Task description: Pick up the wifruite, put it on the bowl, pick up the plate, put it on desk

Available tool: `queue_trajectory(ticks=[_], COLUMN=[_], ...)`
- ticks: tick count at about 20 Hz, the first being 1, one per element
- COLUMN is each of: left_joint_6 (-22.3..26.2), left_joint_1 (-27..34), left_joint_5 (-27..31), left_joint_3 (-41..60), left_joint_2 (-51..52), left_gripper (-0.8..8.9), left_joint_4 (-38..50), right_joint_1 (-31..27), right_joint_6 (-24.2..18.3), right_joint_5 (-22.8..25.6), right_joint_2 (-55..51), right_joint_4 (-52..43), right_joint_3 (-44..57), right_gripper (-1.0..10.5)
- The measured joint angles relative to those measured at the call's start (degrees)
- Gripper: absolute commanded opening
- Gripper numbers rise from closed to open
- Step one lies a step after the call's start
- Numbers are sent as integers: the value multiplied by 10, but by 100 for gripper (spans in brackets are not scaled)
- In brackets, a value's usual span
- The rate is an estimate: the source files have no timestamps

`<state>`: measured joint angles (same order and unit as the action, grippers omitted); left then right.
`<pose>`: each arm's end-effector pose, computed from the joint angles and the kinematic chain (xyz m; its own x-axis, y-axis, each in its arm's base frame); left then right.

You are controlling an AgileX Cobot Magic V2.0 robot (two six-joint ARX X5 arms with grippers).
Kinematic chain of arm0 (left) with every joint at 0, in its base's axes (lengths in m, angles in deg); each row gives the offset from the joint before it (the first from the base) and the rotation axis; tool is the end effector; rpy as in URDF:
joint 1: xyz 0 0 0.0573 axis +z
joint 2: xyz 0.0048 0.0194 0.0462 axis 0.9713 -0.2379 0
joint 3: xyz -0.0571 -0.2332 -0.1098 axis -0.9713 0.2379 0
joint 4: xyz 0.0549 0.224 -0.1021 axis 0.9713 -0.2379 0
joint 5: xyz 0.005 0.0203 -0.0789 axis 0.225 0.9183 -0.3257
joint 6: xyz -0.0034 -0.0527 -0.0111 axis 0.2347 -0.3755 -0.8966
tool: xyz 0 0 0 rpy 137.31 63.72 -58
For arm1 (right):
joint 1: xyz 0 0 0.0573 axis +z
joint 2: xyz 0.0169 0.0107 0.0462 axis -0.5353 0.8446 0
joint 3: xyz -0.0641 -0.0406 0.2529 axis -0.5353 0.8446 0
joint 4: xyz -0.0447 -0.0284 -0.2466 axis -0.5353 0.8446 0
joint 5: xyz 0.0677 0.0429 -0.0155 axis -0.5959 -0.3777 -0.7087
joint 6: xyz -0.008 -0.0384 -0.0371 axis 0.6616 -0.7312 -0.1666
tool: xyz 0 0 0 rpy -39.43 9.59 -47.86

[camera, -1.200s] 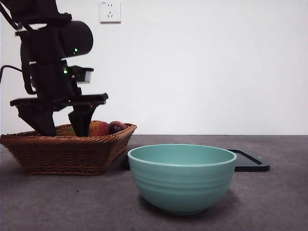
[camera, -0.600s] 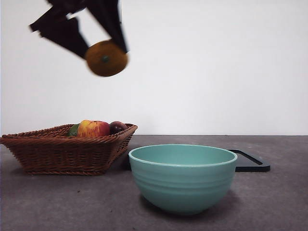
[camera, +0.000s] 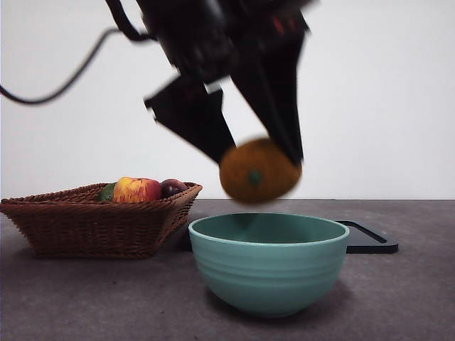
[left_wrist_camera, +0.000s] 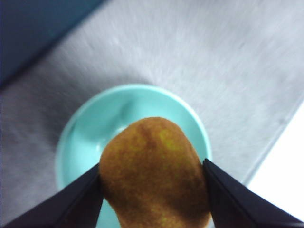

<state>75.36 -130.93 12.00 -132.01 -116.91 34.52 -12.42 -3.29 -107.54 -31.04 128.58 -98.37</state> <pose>0.1874 -0.2706 0.2457 0.2001 -0.4784 -0.8551 0.7453 0.6408 -0.1841 0.1032 0.0533 0.3324 0.4013 0.6967 -0.5946 -0.6265 0.6823 0.3767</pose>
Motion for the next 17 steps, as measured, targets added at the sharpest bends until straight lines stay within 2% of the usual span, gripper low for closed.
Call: queue_trajectory(ticks=[6,13,16,17], left_joint_6=[0,0,0,0], left_joint_1=[-3,-7,-9,-9], left_joint_5=[37,38,38,38], left_joint_3=[0,0,0,0], left_joint_2=[-75,-97,-97,-97], left_gripper=[235,253,350,353], left_joint_4=[24,33,36,35], right_joint_1=[0,0,0,0], right_joint_6=[0,0,0,0], right_joint_5=[0,0,0,0], right_joint_2=[0,0,0,0], right_joint_4=[0,0,0,0], right_joint_3=[0,0,0,0], right_gripper=[411,411,410,410])
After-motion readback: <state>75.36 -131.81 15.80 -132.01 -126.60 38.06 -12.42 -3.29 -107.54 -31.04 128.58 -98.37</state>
